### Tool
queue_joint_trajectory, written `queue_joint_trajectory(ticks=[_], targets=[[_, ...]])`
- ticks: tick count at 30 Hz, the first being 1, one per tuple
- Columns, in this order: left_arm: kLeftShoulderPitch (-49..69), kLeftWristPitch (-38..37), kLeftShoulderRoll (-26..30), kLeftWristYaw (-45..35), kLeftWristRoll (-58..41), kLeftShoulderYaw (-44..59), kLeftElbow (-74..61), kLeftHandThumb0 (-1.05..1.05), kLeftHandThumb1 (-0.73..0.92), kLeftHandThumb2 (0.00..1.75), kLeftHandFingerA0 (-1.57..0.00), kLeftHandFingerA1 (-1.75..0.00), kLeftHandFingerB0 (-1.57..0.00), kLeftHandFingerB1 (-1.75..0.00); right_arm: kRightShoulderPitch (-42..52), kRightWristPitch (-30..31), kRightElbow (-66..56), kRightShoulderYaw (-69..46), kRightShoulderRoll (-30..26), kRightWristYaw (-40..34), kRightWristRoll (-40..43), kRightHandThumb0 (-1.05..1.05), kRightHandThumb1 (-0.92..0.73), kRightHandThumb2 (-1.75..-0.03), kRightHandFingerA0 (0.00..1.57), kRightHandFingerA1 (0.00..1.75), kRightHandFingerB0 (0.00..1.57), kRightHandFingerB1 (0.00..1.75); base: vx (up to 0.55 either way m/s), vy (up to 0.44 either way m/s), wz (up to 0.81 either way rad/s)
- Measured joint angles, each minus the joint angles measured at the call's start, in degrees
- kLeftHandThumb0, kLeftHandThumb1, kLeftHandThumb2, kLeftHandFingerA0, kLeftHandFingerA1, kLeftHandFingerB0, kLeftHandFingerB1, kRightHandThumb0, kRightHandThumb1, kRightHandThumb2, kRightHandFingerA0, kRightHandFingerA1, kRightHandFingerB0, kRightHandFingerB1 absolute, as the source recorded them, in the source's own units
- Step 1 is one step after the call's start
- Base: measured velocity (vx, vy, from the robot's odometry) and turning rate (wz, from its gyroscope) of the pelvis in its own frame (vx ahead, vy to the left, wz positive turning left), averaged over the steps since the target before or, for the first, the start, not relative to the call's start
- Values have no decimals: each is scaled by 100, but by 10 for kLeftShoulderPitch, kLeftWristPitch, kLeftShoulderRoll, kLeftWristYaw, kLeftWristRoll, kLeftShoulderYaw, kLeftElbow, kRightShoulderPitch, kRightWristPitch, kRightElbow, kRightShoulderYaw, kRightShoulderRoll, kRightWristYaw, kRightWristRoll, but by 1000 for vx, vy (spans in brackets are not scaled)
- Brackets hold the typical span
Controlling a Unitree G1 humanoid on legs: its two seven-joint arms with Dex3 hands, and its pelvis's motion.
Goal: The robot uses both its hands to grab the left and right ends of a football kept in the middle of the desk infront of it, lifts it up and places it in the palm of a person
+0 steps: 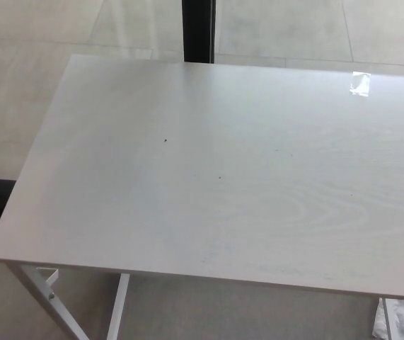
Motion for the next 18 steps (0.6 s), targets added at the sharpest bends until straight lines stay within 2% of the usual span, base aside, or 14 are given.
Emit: queue_joint_trajectory(ticks=[1, 3, 4, 5, 6, 8, 9, 11, 15, 16, 17, 18], targets=[[0, -4, 5, -8, -3, 0, 7, -77, 62, 97, -29, -69, -2, -46, 7, -6, 7, 9, -6, 9, -4, -87, -62, -96, 28, 72, 9, 53, 0, 0, 0], [-1, -13, 13, -22, -11, 0, 19, -77, 62, 97, -29, -69, -2, -46, 20, -18, 19, 27, -18, 24, -12, -87, -62, -96, 28, 72, 9, 53, 0, 0, 0], [-1, -15, 15, -26, -13, 0, 22, -76, 78, 64, -26, -75, -2, -43, 23, -23, 22, 31, -22, 28, -14, -87, -63, -97, 33, 73, 9, 53, 0, 0, 0], [-1, -22, 18, -37, -20, 0, 31, -78, 59, 96, -28, -70, -2, -44, 31, -34, 30, 41, -29, 39, -19, -83, -77, -64, 33, 76, 8, 49, 0, 0, 0], [-1, -26, 20, -45, -24, 0, 35, -81, 61, 98, -29, -71, -2, -45, 34, -41, 33, 46, -33, 46, -22, -88, -64, -98, 26, 72, 7, 53, 0, 0, 0], [-2, -36, 23, -63, -35, 1, 40, -84, 61, 98, -31, -72, -2, -45, 44, -56, 37, 58, -40, 58, -28, -89, -64, -99, 24, 71, 7, 53, 0, 0, 0], [-2, -40, 25, -70, -39, 1, 41, -81, 76, 64, -25, -76, -4, -47, 46, -62, 38, 63, -43, 63, -31, -87, -63, -100, 19, 68, 4, 50, 0, 0, 0], [-4, -49, 28, -86, -50, 1, 45, -84, 77, 64, -24, -75, -4, -44, 50, -76, 40, 72, -48, 74, -38, -83, -62, -97, 14, 66, 7, 52, 0, 0, 0], [-9, -65, 33, -117, -74, 2, 53, -86, 81, 64, -25, -76, -2, -45, 50, -101, 45, 90, -61, 90, -51, -86, -64, -101, 14, 67, 3, 49, 0, 0, 0], [-8, -68, 33, -124, -79, 2, 53, -85, 82, 66, -25, -75, -2, -45, 50, -106, 47, 91, -63, 94, -53, -85, -64, -102, 16, 68, 2, 47, 0, 0, 0], [-7, -70, 33, -129, -83, 2, 53, -84, 66, 105, -35, -73, -2, -46, 51, -111, 50, 91, -65, 96, -55, -83, -62, -101, 17, 69, 6, 50, 0, 0, 0], [-7, -72, 33, -133, -86, 1, 54, -84, 66, 105, -35, -73, -2, -46, 52, -114, 51, 91, -66, 98, -56, -83, -62, -101, 17, 69, 6, 50, 0, 0, 0]])
